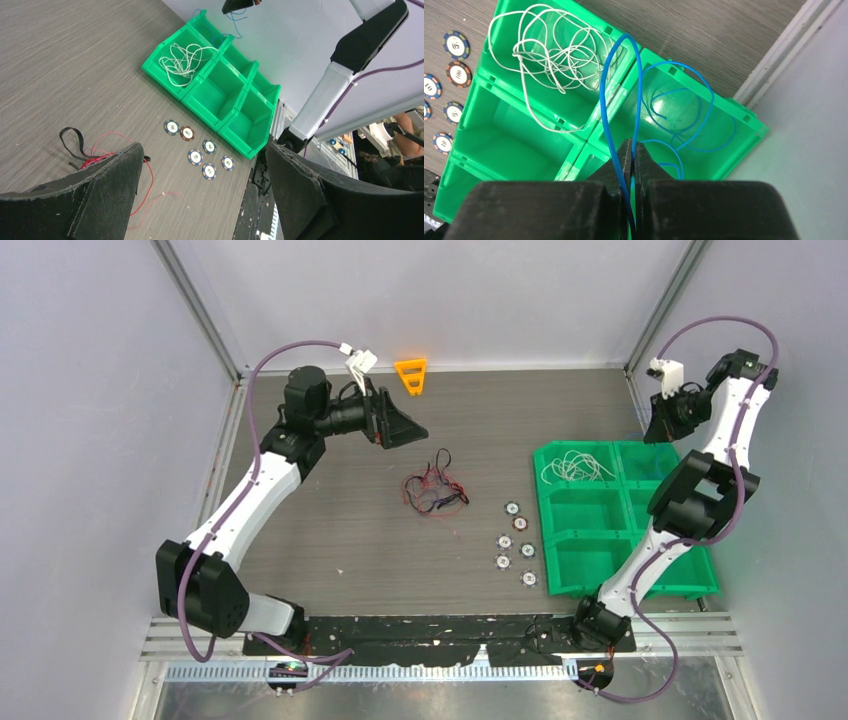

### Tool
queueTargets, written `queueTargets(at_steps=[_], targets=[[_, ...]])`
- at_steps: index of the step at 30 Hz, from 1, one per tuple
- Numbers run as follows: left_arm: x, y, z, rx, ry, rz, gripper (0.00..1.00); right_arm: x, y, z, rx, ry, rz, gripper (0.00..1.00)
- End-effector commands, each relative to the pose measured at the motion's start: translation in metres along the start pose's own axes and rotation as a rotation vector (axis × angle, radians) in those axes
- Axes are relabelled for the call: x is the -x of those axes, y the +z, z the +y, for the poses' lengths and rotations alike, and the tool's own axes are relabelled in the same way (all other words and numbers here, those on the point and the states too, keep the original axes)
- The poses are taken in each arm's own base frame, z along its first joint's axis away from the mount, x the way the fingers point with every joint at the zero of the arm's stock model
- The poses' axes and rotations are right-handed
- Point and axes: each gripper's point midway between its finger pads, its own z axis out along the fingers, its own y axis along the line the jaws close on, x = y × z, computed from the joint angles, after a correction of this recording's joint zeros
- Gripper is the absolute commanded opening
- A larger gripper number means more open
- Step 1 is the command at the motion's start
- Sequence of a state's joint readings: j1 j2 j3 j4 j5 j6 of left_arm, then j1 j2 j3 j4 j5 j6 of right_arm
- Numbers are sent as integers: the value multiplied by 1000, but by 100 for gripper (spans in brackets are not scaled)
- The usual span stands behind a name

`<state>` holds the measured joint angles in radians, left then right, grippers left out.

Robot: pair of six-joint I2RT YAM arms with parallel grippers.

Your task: Untangle the cables

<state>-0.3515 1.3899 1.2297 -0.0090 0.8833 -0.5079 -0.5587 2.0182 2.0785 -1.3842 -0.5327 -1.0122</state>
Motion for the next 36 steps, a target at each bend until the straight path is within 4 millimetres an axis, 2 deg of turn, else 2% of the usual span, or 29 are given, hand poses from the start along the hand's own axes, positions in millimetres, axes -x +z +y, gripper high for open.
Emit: queueTargets(at_steps=[1, 3, 6, 10, 13, 16, 18, 22, 25, 27, 31, 36], targets=[[-4, -2, -2, -10, 33, 17, 94, -7, 14, -3, 16, -32, 5, 8], [-8, -2, 0, -4, 28, 27, 95, -14, 23, -4, 19, -28, 17, 11], [-12, -2, 2, 1, 24, 39, 95, -35, 37, 1, 42, -20, 70, 15], [-14, -2, 4, 6, 27, 47, 95, -59, 42, 3, 33, -22, 144, 34], [-13, -1, 4, 3, 26, 46, 95, -56, 33, 0, 0, -19, 148, 38], [-11, -1, 2, -2, 28, 46, 95, -50, 18, -4, -31, -16, 149, 52], [-11, -2, 1, -4, 29, 45, 95, -43, 4, -2, -47, -19, 138, 58], [-12, -3, 0, -6, 29, 46, 95, -34, -14, 0, -66, -48, 118, 58], [-14, -3, 1, -4, 27, 46, 95, -31, -13, 2, -59, -56, 104, 51], [-14, -3, 1, -3, 24, 47, 95, -31, -9, 0, -52, -42, 107, 53], [-16, -3, 2, 0, 23, 53, 95, -34, 1, -6, -42, -2, 119, 63], [-19, -1, 6, 3, 10, 62, 95, -42, 20, -3, 2, 50, 137, 64]])
